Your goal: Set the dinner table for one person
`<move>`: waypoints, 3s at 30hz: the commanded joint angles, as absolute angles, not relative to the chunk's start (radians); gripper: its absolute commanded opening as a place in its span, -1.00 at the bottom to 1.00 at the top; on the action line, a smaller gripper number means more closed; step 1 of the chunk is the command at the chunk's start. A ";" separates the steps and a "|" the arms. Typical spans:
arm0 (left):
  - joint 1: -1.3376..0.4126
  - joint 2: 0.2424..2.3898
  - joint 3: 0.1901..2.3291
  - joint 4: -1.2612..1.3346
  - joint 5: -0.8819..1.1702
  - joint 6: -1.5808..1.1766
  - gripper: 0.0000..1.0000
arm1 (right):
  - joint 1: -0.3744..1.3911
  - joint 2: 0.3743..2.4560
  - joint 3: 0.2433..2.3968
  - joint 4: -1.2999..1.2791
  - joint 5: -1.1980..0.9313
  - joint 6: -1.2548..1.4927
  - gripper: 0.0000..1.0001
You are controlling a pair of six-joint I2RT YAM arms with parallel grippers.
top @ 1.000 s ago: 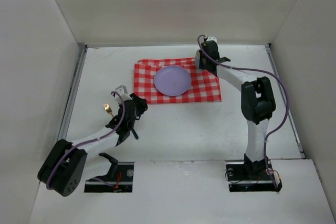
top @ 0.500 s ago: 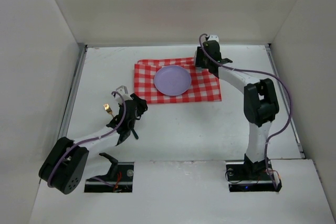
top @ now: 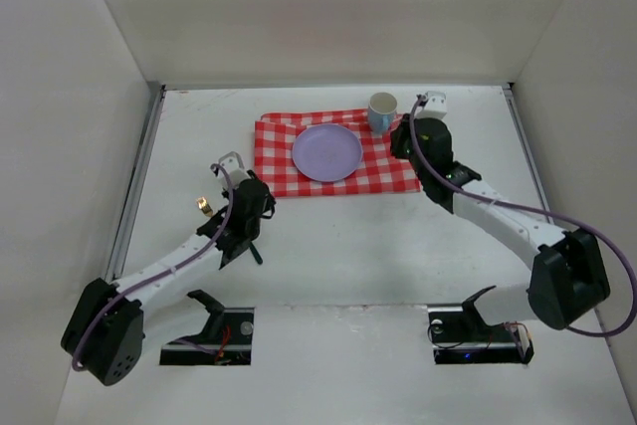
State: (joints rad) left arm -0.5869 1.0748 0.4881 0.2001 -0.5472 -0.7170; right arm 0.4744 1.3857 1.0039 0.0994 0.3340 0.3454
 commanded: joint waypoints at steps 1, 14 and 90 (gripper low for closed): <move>-0.611 0.990 0.541 -0.045 -0.653 -0.730 -0.53 | 0.534 1.350 0.893 0.175 0.305 0.431 -0.64; -0.699 0.916 0.532 -0.574 -0.563 -0.977 -0.50 | 0.636 1.198 0.646 0.252 0.296 0.485 -0.50; -0.880 2.177 1.779 -0.210 -0.365 -0.752 -1.00 | 0.372 0.841 0.431 0.339 0.305 0.673 0.23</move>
